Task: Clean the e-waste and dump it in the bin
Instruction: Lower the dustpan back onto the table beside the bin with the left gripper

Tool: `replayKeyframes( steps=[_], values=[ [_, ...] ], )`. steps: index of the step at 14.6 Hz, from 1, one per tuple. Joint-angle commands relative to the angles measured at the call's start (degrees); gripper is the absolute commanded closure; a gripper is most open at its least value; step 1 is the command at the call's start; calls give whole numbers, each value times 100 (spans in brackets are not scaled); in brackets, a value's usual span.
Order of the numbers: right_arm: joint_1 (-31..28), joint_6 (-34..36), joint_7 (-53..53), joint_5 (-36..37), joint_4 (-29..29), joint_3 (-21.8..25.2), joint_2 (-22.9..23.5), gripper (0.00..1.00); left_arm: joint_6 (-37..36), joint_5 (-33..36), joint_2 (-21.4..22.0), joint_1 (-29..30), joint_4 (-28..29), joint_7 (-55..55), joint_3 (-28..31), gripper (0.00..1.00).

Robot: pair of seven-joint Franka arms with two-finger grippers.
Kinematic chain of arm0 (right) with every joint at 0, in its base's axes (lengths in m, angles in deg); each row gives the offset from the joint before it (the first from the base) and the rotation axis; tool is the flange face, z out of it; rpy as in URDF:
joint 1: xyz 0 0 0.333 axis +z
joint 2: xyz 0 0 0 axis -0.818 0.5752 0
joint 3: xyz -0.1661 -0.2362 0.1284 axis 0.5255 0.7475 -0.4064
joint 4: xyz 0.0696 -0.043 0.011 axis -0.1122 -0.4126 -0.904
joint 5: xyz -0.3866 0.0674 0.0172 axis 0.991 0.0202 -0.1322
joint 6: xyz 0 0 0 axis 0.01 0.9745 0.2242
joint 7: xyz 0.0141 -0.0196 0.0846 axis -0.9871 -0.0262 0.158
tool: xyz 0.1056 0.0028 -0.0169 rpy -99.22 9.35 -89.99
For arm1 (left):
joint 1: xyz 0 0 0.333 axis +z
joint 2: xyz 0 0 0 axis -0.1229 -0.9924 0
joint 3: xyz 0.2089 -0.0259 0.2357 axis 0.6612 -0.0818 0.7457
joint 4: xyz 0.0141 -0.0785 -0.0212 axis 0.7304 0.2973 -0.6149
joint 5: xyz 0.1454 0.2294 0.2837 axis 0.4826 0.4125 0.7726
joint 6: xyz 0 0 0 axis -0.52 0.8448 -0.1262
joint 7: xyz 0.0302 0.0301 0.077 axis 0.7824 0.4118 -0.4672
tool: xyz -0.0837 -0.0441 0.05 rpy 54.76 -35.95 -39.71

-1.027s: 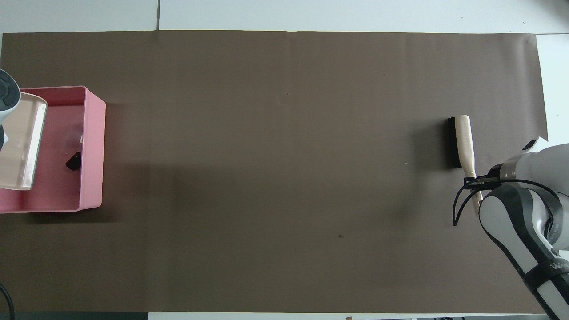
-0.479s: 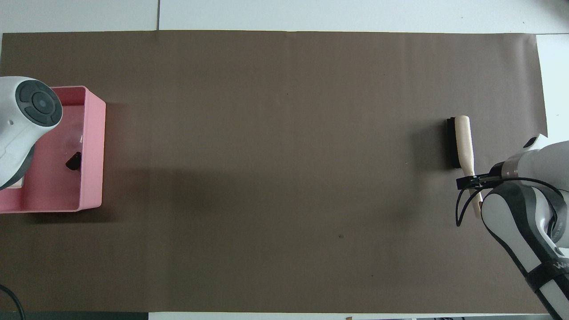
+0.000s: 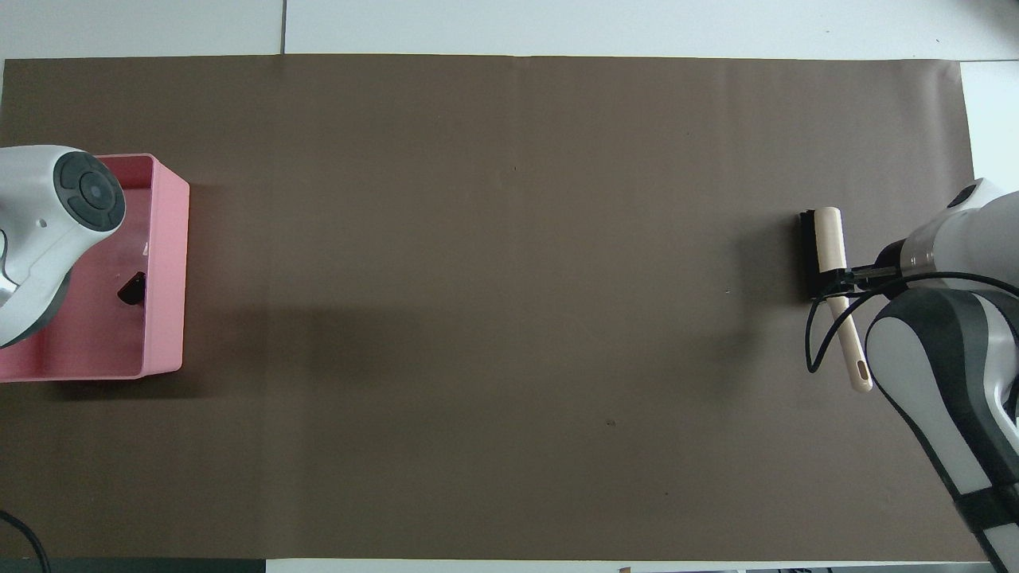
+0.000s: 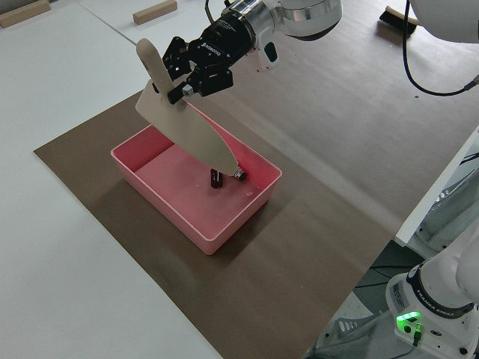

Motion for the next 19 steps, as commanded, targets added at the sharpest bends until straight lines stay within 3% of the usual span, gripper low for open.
replayKeyframes(
  steps=[1, 5, 9, 10, 12, 13, 15, 19],
  values=[
    [201, 697, -389, 83, 705, -25, 36, 0, -69, -758, 313, -46, -272, -556, 34, 99],
    [281, 1812, -583, 40, 1899, -25, 106, 0, 343, -2366, 322, -72, -441, -857, 34, 98],
    [307, 2948, -566, 83, 3158, 63, 458, 0, 669, -3923, 374, -387, -126, -963, 25, 98],
    [386, 3054, -583, 75, 3230, 133, 467, 0, 704, -4117, 322, -667, 23, -919, 25, 98],
    [841, 3091, -575, -13, 3230, 876, 476, 0, 1019, -4442, 304, -1107, 287, -910, 25, 98],
    [913, 3073, -583, -13, 3178, 1002, 441, 0, 1151, -4627, 208, -1266, 358, -901, 25, 98],
    [704, 3029, -575, 4, 3125, 1004, 318, 0, 1284, -5005, 6, -1433, 472, -718, 25, 98],
    [562, 3264, -451, 83, 3335, 969, 379, 1, 2056, -5024, -109, -1618, 1078, -339, 25, 99]
  ],
)
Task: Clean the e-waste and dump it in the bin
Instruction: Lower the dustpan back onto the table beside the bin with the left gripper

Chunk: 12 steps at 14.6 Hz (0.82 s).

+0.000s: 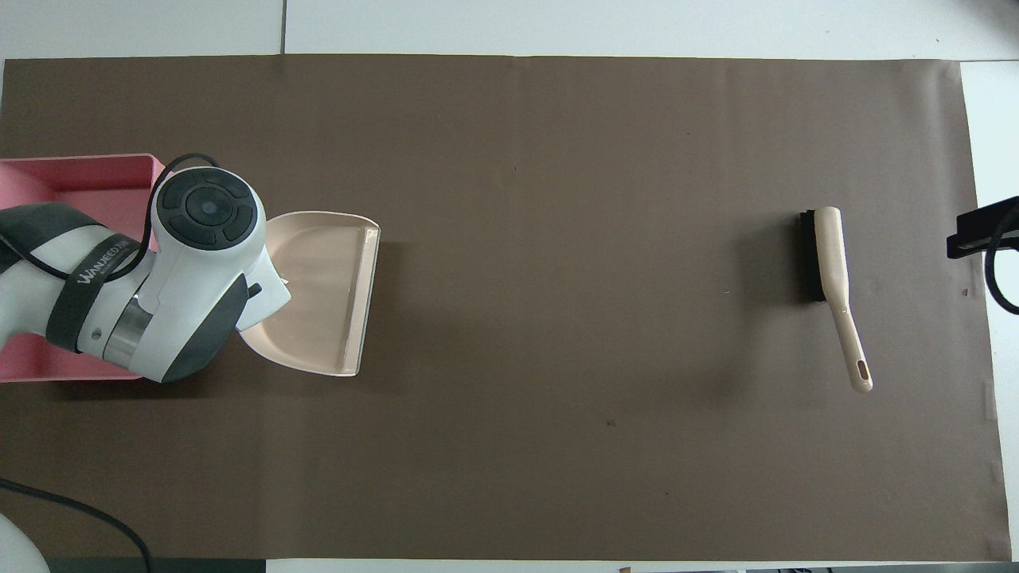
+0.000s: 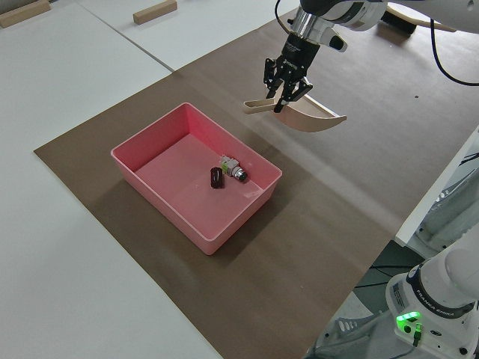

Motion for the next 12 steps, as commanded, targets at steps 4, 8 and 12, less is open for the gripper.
replayKeyframes(
  steps=[4, 8, 12],
  values=[
    [-151, 452, -328, -4, 93, -128, -61, 0, 713, -91, -308, -344, 485, 317, 102, 100],
    [-398, 486, -503, -4, -129, -550, -193, 1, 828, -91, -441, -354, 556, 442, 111, 100],
    [-266, 425, -504, 13, -235, -515, -246, 1, 889, -91, -433, -311, 591, 451, 120, 99]
  ],
)
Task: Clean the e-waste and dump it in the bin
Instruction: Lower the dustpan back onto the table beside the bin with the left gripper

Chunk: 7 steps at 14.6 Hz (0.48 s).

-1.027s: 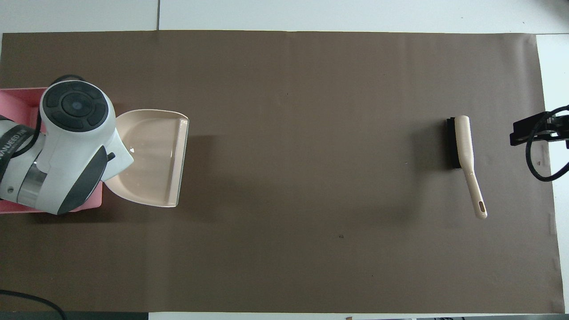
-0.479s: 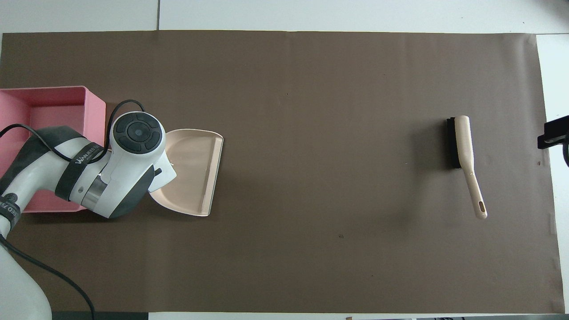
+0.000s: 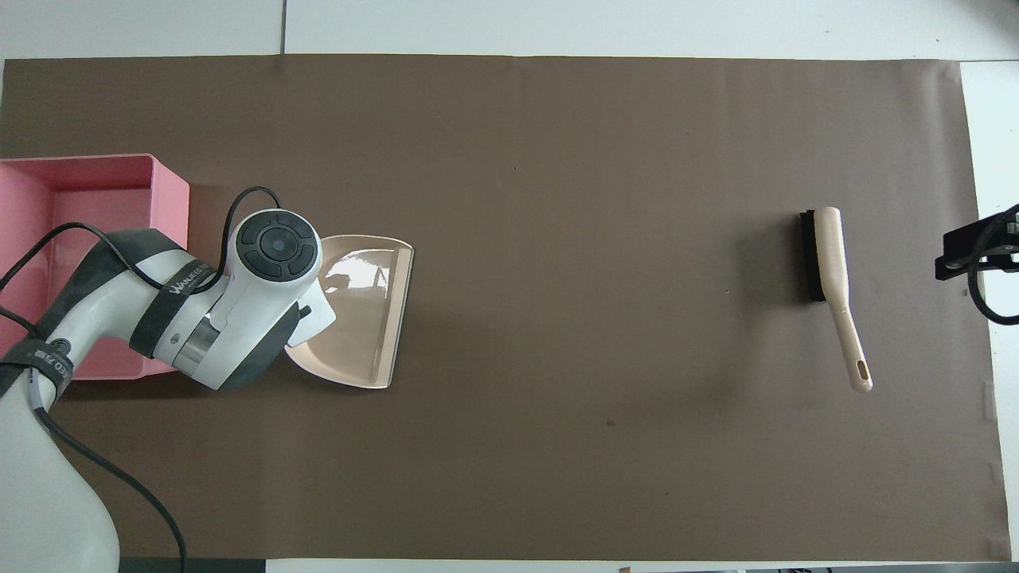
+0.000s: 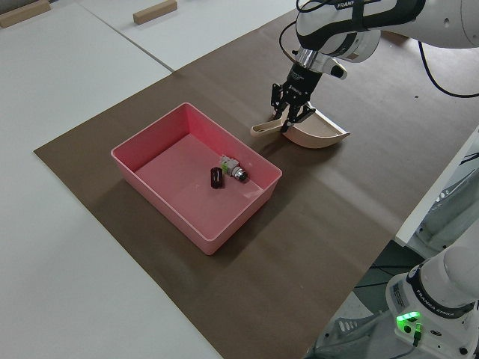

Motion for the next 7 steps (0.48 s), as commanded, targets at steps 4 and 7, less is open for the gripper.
replayKeyframes(
  steps=[4, 7],
  values=[
    [69, -38, -65, 14, -198, 19, -182, 1, 171, -84, -30, -51, 121, 341, 85, 89],
    [68, -56, -48, 14, -181, 10, -173, 1, 145, -84, -12, -60, 130, 359, 85, 88]
  ],
)
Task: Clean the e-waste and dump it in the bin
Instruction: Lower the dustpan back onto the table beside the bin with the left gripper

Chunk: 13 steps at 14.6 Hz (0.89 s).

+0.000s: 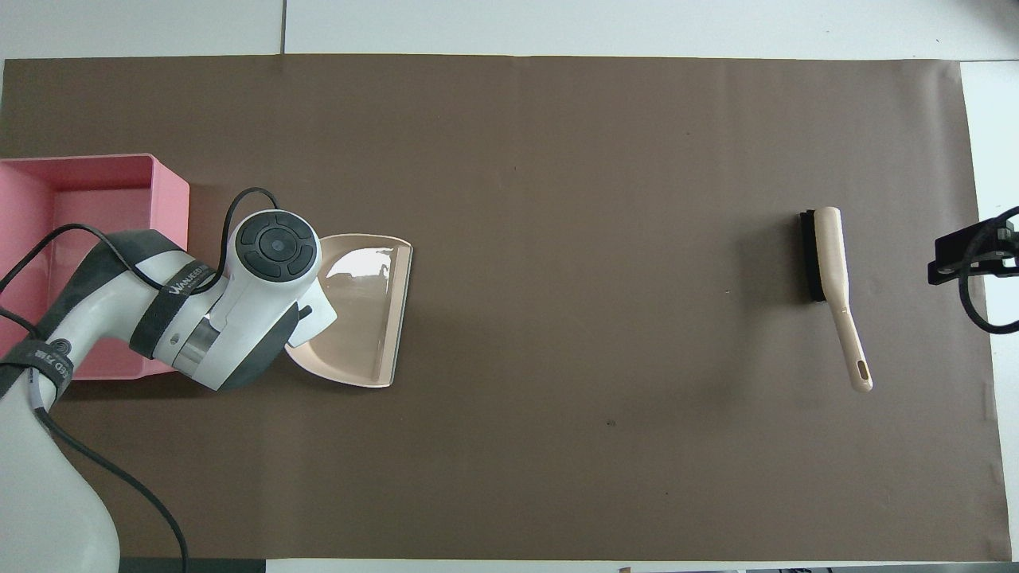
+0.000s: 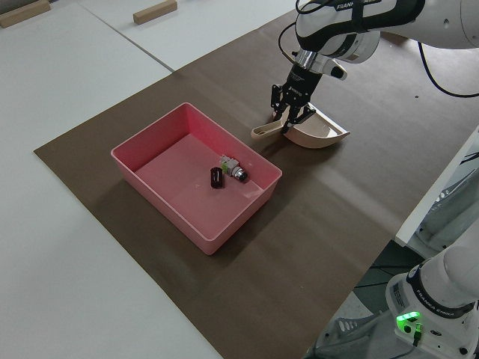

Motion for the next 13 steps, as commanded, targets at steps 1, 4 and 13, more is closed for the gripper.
replayKeyframes(
  steps=[1, 4, 13],
  values=[
    [1, -55, -47, 14, -136, -1, -130, 1, 100, -65, 6, -60, 101, 171, 75, 88],
    [-8, -73, -3, 31, -127, -1, -122, 1, -23, -65, 94, -60, 101, 329, 75, 86],
    [18, -459, 252, 207, -145, -10, -113, 1, -155, -205, 216, 37, -162, 461, 75, 9]
  ],
)
